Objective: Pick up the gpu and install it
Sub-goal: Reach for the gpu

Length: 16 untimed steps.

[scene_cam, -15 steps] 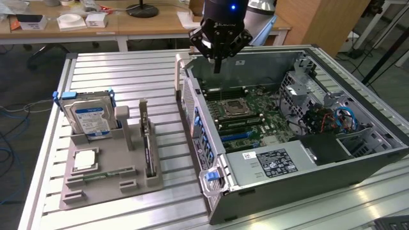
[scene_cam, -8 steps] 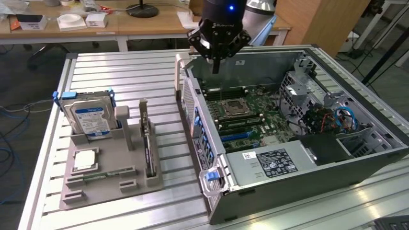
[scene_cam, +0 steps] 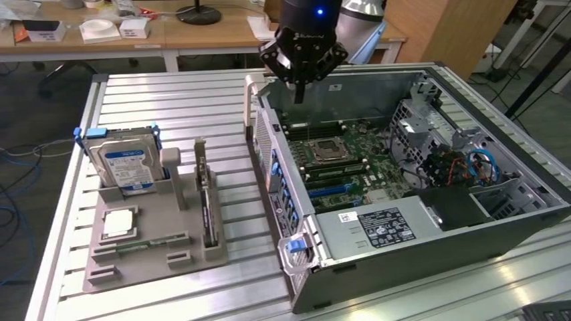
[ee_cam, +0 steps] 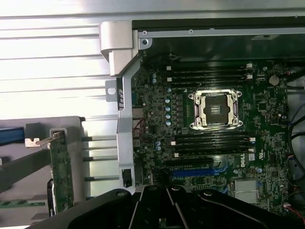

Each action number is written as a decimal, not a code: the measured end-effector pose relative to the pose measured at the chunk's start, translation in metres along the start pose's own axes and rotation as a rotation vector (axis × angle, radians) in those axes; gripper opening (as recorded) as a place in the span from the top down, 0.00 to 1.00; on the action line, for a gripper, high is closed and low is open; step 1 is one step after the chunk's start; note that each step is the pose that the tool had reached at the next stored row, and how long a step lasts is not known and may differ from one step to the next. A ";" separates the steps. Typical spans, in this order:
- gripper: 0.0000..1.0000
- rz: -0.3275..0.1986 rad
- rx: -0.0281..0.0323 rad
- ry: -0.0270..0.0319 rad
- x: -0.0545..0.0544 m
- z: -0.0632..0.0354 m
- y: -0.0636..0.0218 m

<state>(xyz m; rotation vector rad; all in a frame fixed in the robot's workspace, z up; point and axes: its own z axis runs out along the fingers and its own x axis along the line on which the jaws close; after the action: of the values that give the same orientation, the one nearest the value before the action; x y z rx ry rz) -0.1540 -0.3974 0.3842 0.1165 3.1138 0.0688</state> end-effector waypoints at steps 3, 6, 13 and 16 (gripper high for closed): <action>0.89 0.000 0.0000 0.0000 0.002 0.0005 -0.0001; 0.89 0.000 -0.0002 -0.0001 0.004 0.0011 -0.0002; 0.89 0.000 -0.0001 0.0000 0.009 0.0021 -0.0005; 0.89 0.000 -0.0001 -0.0001 0.012 0.0026 -0.0007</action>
<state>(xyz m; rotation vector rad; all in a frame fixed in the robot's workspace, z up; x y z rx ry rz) -0.1655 -0.3971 0.3813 0.1166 3.1137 0.0690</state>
